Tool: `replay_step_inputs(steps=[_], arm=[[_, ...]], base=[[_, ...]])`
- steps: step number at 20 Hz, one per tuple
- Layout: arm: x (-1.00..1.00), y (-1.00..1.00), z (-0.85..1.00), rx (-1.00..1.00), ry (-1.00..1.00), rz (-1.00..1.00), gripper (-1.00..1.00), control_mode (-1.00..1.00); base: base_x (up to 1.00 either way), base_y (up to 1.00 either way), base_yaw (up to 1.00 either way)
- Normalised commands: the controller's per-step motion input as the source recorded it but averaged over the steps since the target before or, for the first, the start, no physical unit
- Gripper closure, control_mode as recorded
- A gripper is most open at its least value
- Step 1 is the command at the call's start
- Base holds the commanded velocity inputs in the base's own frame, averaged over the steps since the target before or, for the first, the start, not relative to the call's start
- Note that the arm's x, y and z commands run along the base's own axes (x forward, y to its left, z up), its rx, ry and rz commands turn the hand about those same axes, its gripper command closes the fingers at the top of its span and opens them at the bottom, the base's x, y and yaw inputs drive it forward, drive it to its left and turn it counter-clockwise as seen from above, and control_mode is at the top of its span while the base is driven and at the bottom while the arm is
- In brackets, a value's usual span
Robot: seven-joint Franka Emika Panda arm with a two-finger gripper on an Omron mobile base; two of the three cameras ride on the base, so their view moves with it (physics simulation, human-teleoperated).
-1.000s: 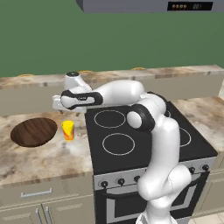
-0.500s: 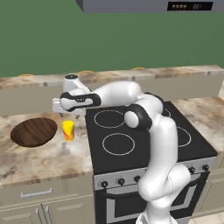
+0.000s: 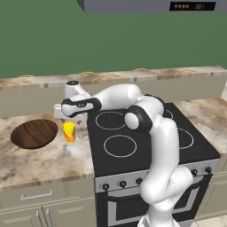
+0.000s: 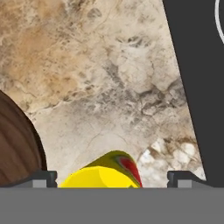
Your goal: Pick the cup and bowl from the counter and place them on the counter next to the sink.
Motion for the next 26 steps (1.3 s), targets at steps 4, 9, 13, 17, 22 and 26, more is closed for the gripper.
replay_step_inputs(steps=[4,9,13,17,22,26], arm=[[0.0,-0.16,-0.1,0.0,0.0,0.0,-1.0,-1.0],[0.0,-0.19,-0.1,0.0,0.0,0.0,-1.0,-1.0],[0.0,-0.08,-0.12,0.0,0.0,0.0,-1.0,-1.0],[0.0,0.0,-0.04,0.0,0.0,0.0,-1.0,-1.0],[0.0,0.16,0.0,0.0,0.0,0.0,-1.0,-1.0],[0.0,0.13,0.17,0.0,0.0,0.0,-1.0,-1.0]], base=[[0.0,0.0,0.0],[0.0,0.0,0.0],[0.0,0.0,0.0],[0.0,0.0,0.0],[0.0,0.0,0.0],[0.0,0.0,0.0]])
